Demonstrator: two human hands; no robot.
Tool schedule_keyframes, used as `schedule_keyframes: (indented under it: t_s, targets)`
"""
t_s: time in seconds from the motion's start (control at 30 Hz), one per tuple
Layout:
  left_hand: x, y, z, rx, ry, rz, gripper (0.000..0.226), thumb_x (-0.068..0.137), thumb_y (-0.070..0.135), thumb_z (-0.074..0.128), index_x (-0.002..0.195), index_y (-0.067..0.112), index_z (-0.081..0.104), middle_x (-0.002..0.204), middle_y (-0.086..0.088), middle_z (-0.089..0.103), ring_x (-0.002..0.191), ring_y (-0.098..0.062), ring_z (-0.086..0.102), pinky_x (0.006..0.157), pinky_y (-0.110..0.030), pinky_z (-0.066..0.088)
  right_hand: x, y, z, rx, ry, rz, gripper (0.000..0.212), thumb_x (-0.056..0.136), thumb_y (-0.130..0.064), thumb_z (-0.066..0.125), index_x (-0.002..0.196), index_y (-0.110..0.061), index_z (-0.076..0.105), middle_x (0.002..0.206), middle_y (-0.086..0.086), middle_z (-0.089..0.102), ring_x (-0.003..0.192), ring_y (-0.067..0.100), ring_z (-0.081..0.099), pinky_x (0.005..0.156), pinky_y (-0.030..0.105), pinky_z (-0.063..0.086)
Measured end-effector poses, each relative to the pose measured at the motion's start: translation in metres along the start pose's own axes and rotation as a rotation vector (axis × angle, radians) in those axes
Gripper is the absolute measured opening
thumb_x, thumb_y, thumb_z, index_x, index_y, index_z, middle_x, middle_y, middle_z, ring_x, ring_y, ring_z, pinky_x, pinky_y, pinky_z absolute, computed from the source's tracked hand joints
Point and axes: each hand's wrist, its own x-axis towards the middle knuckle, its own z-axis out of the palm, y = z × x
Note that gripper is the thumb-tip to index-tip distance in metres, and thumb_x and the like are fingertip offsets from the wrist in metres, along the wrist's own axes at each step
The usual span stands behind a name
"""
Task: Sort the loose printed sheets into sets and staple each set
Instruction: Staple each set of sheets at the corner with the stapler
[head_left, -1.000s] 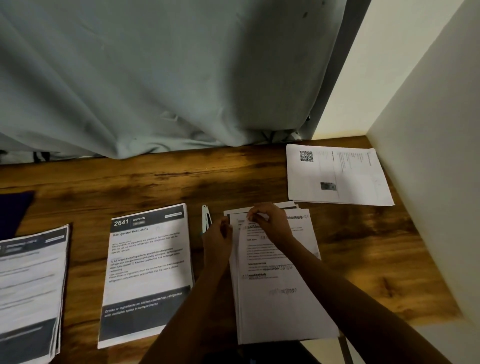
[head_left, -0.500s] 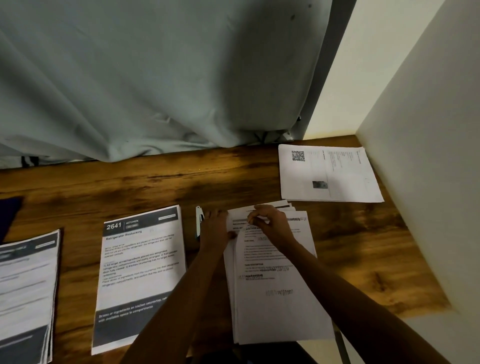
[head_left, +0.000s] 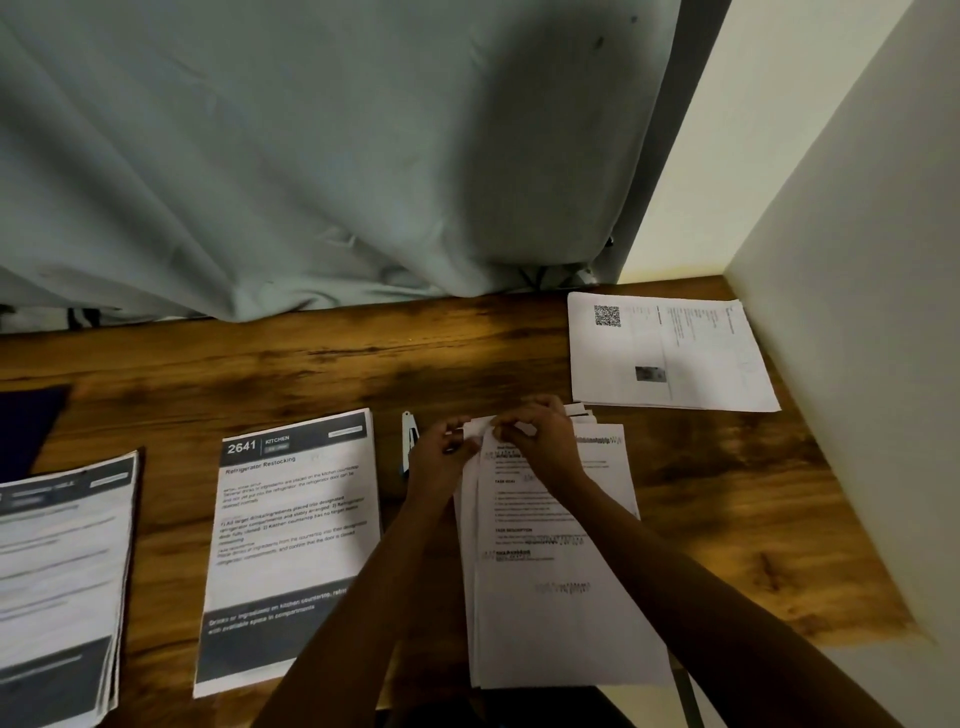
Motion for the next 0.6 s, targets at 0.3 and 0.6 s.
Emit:
schedule_keyframes:
  t_s: [0.3,0.6]
  targets:
    - [-0.003,-0.004,0.0,-0.019,-0.007,-0.003,0.024,0.093,0.022,0.057,0.115,0.015,0.064,0.104,-0.004,0.07,0.096,-0.017,0.066,0.086,-0.041,0.055,0.003,-0.013,0.001,0.054,-0.047,-0.004,0.013,0.079,-0.021,0.072,0.091,-0.024,0.072,0.096,-0.023,0.053,0.112,0.011,0.038,0.091,0.03,0.036]
    - [-0.008,0.002,0.003,-0.082,-0.037,0.037,0.017,0.093,0.015,0.056,0.107,0.016,0.066,0.103,-0.008,0.07,0.095,-0.021,0.067,0.085,-0.038,0.055,0.005,-0.016,0.002,0.073,0.002,0.051,0.015,0.079,-0.022,0.072,0.094,-0.021,0.074,0.107,-0.005,0.06,0.113,0.011,0.036,0.087,0.025,0.028]
